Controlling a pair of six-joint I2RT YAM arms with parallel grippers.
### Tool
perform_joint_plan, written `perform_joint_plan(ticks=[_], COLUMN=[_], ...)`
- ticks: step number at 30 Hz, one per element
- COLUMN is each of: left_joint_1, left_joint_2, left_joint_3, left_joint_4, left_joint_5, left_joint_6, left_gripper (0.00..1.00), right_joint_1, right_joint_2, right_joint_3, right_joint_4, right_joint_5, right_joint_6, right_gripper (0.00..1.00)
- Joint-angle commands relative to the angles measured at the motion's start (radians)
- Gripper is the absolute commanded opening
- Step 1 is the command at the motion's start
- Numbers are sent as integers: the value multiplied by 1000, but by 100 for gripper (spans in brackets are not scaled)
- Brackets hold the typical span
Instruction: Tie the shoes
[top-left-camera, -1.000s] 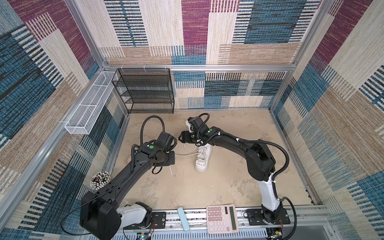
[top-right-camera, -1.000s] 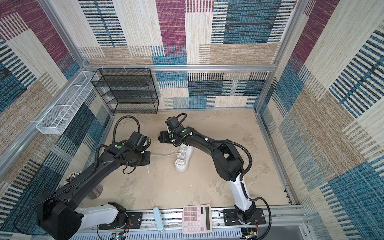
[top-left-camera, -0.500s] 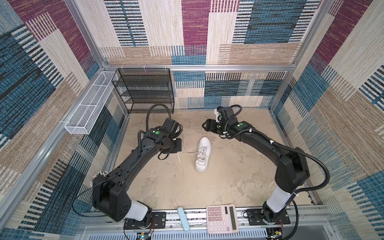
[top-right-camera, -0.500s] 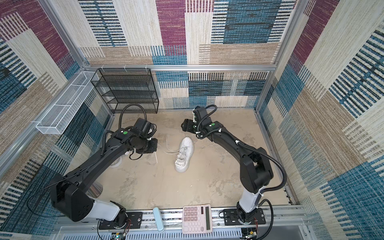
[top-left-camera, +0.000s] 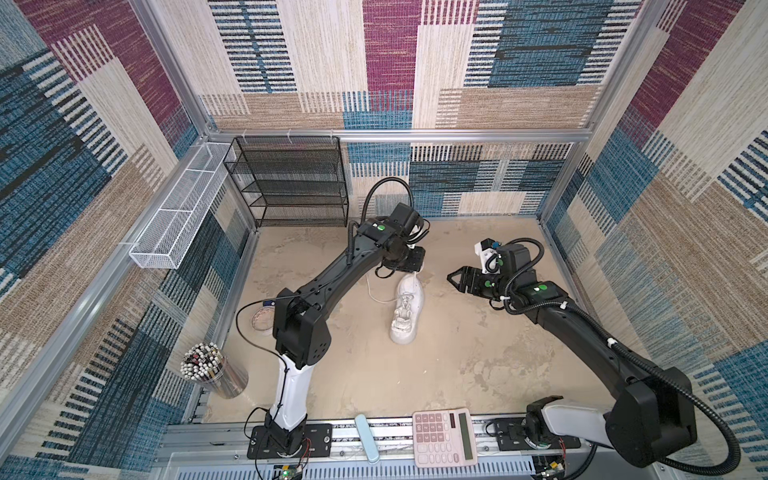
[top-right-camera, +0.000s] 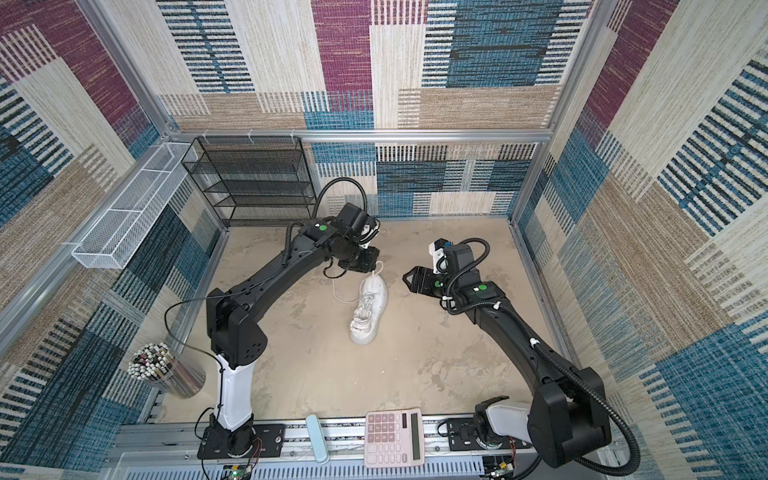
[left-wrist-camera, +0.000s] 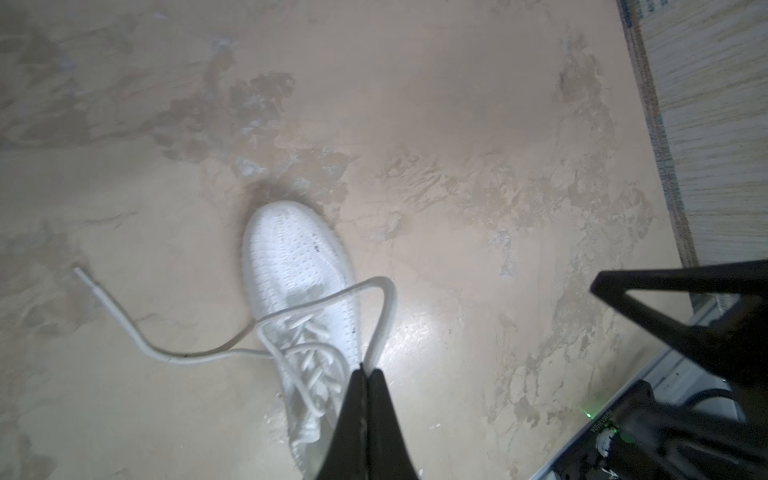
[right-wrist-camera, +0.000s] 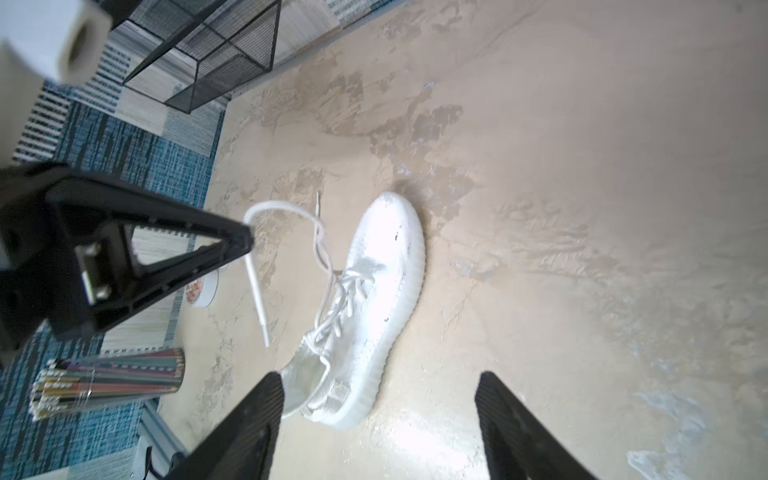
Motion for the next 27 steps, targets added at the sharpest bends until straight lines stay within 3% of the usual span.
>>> perform_joint_plan(ticks=[1,7,11,27], left_joint_1=[-14,-30,-35,-43], left_joint_2=[67,92,86,70], left_joint_3=[78,110,93,75], left_joint_4=[-67,-74,-73,-74], left_joint_5=[49,76,81,82], left_joint_6=[59,62,61,49], left_gripper=[0,0,0,0], right_joint_1=[0,-1,-1,23], right_joint_2=[-49,-71,-2,211], right_joint_3=[-91,-256,-244,-171], right_joint_4=[164,473,536,651], right_joint_5=[-140,-248,-301,-353], right_joint_6=[59,209,220,241], right_gripper=[72,60,51,36])
